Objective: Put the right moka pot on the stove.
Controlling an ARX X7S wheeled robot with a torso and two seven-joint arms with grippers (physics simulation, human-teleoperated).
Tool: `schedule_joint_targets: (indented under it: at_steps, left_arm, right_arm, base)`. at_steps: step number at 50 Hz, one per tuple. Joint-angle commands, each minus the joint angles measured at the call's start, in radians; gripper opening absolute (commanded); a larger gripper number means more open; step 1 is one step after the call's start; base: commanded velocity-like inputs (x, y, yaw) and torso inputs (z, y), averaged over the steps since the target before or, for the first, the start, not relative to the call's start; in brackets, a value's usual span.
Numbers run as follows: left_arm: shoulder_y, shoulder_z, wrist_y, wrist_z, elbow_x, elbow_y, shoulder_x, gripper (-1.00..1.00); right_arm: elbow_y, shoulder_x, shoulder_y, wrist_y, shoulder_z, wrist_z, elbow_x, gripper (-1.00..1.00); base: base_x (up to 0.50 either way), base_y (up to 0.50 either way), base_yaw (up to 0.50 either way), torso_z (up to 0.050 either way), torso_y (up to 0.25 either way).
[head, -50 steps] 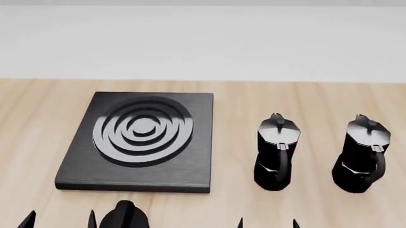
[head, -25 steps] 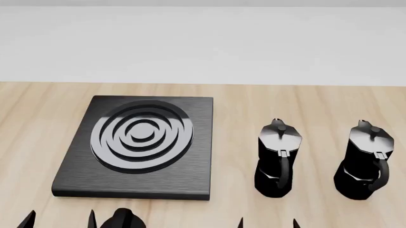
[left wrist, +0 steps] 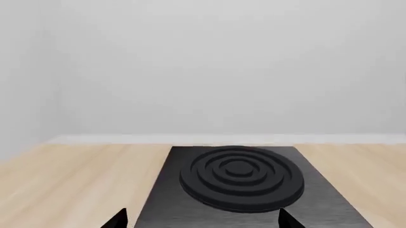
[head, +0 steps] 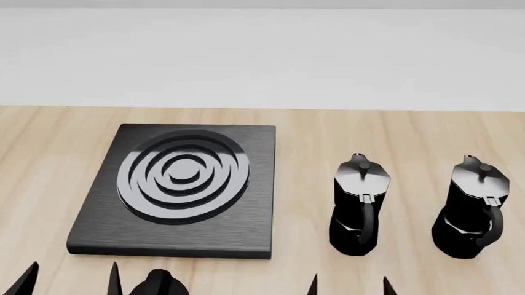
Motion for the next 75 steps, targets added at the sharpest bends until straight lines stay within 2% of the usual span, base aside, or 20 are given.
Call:
schedule_joint_targets:
  at_steps: [1,10,15,18,50,56,75]
  left_arm:
    - [0.027,-0.003,-0.154,-0.039,-0.009,0.242,-0.047,1.0]
    - [-0.024,-0.023,-0.414,-0.073,-0.05,0.54,-0.111,1.0]
    - [-0.055,-0.054,-0.489,-0.122,-0.044,0.681,-0.118,1.0]
    - [-0.097,-0.045,-0.59,-0.128,-0.052,0.762,-0.132,1.0]
    - [-0.101,-0.039,-0.605,-0.146,-0.063,0.77,-0.139,1.0]
    - [-0.099,-0.034,-0.602,-0.151,-0.058,0.767,-0.14,1.0]
    - [-0.087,-0.034,-0.558,-0.156,-0.058,0.751,-0.139,1.0]
  right_arm:
    - [-0.106,0.023,-0.012,0.066,0.008,0.017,0.023,1.0]
    - [-0.34,0.073,-0.026,0.229,0.01,0.056,0.034,1.0]
    - [-0.471,0.096,-0.015,0.351,0.036,0.084,0.075,1.0]
    - [-0.524,0.103,-0.004,0.407,0.058,0.104,0.099,1.0]
    - [-0.551,0.119,0.005,0.437,0.042,0.125,0.096,1.0]
    - [-0.554,0.117,-0.004,0.428,0.049,0.096,0.145,1.0]
    - [-0.556,0.13,-0.003,0.426,0.032,0.125,0.098,1.0]
  base:
    - [0.0,0.0,0.0,0.0,0.0]
    - [0.0,0.0,0.0,0.0,0.0]
    - [0.0,0.0,0.0,0.0,0.0]
    - [0.0,0.0,0.0,0.0,0.0]
    - [0.0,0.0,0.0,0.0,0.0]
    - [0.0,0.0,0.0,0.0,-0.145]
    - [0.0,0.0,0.0,0.0,-0.212]
